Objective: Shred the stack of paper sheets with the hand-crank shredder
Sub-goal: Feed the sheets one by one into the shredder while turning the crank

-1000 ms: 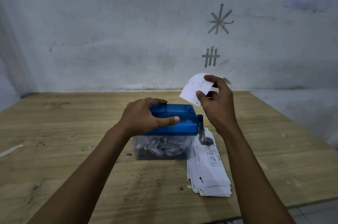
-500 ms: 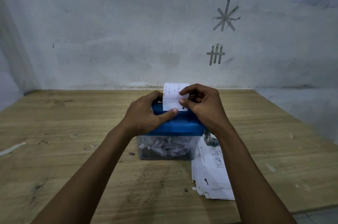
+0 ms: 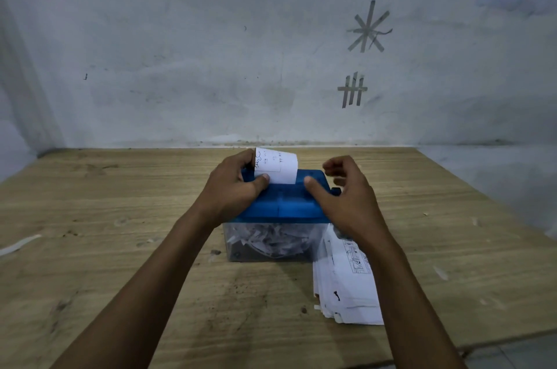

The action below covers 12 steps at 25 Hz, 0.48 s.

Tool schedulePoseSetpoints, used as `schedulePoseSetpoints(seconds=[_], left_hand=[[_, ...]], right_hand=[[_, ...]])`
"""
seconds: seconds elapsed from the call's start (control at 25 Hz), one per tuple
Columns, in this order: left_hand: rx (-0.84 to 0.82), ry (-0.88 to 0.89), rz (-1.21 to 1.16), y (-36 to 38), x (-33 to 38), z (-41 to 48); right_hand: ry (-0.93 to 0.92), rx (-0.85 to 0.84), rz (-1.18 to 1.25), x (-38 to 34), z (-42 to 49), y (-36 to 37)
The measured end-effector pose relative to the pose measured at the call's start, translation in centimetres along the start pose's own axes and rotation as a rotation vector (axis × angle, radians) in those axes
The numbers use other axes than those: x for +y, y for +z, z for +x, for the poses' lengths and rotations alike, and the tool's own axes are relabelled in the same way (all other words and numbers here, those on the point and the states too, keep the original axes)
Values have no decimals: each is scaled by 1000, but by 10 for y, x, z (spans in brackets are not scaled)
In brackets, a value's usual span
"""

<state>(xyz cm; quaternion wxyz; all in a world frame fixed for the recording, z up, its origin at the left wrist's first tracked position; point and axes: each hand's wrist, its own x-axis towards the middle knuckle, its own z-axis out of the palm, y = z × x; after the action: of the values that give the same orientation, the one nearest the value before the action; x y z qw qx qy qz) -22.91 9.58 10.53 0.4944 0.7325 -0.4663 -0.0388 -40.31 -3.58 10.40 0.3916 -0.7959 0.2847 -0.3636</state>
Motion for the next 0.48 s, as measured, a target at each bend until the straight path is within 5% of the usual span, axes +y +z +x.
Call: schedulePoseSetpoints(seconds=[0.2, 0.48], left_hand=[[4, -41, 1, 0, 0, 1], [-4, -83, 25, 1, 7, -2]], right_hand=[[295, -38, -46, 12, -26, 1], [66, 70, -183, 5, -33, 0]])
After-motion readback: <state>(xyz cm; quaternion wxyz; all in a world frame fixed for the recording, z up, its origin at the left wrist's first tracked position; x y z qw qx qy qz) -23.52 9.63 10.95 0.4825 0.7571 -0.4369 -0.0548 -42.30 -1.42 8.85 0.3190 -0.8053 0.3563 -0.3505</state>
